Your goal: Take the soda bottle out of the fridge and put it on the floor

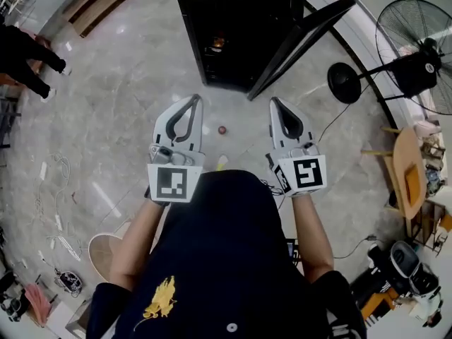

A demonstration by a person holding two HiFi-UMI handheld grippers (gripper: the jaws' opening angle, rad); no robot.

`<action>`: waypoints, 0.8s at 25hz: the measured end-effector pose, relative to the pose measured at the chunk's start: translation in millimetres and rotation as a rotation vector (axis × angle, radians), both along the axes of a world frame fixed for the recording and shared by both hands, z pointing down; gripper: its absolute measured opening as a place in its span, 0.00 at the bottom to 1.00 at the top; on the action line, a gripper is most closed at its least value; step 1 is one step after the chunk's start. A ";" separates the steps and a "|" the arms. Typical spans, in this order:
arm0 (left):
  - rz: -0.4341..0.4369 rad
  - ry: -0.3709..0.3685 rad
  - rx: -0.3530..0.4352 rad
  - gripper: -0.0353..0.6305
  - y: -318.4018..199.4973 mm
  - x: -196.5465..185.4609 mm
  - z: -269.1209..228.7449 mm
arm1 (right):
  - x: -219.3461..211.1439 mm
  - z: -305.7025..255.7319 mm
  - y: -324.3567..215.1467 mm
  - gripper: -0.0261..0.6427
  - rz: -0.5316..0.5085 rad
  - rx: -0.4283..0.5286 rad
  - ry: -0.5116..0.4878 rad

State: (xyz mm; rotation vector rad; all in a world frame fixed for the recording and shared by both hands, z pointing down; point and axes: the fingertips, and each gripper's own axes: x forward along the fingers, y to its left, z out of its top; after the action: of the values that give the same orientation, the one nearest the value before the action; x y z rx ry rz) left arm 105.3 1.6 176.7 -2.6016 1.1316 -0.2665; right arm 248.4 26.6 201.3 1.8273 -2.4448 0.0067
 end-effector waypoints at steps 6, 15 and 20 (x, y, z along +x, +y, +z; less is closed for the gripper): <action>-0.008 0.030 -0.034 0.08 -1.7 -1.1 2.8 | -1.3 3.1 -12.4 0.03 -0.024 -0.032 0.021; -0.031 0.015 -0.068 0.08 -1.7 -16.1 15.4 | -27.0 4.5 -27.3 0.03 -0.090 -0.040 0.057; -0.051 0.116 -0.092 0.08 -1.5 -22.6 9.9 | -42.6 -0.7 -31.8 0.03 -0.108 -0.024 0.082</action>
State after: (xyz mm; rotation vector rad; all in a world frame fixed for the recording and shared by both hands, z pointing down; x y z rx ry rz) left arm 82.7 0.1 186.6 -2.7023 1.2548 -0.1847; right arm 205.9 -5.2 200.6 1.6501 -2.4717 -0.0448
